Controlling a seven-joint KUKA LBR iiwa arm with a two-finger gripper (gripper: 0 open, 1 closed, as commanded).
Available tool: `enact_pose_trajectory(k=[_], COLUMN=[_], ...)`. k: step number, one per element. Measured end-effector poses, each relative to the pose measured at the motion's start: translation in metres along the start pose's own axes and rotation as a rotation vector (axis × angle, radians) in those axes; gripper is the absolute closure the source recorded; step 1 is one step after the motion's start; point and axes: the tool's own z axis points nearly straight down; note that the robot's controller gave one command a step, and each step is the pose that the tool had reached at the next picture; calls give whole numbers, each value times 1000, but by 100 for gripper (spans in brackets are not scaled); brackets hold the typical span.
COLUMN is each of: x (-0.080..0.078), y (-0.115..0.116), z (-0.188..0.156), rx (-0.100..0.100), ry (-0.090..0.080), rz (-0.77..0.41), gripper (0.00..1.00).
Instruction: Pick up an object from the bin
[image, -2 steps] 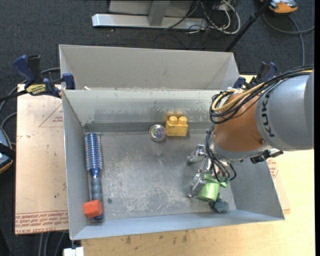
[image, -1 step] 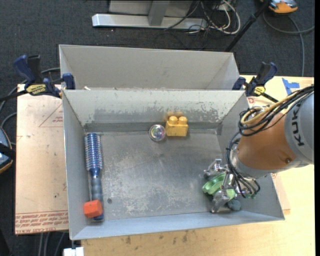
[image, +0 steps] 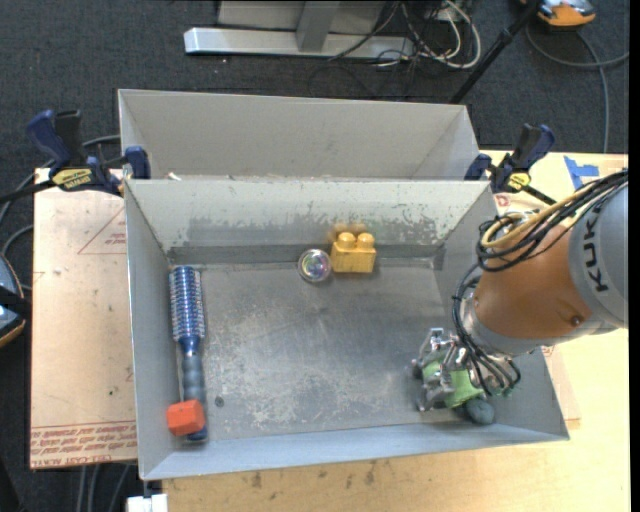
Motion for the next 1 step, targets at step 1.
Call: enact_pose_trajectory(k=[1], x=[-3], y=[-11], z=[-177], rx=[1], ry=[3], rz=[-254], gripper=[100])
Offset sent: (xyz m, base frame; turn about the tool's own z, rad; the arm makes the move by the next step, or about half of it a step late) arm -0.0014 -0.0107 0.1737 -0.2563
